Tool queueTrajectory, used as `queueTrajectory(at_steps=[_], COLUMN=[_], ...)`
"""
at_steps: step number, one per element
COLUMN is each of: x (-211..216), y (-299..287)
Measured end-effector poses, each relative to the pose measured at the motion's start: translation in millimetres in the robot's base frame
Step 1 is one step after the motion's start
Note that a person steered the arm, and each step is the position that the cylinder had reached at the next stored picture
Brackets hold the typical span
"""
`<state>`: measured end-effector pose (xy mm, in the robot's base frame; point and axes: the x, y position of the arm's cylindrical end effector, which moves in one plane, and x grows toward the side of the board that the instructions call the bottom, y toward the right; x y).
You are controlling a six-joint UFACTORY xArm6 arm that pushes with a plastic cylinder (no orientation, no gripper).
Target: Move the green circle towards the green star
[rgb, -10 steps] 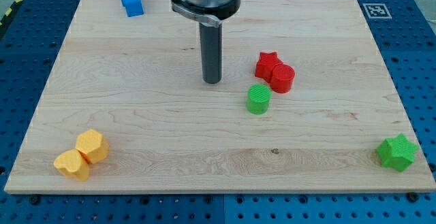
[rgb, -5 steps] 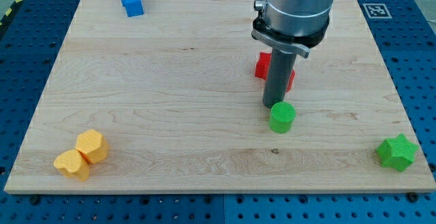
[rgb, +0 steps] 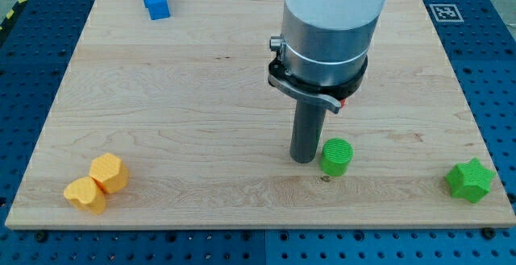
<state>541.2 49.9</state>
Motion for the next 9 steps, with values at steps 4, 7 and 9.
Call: queueTrajectory(at_steps=[4,7,9], x=[5,7,6], y=[28,100,124])
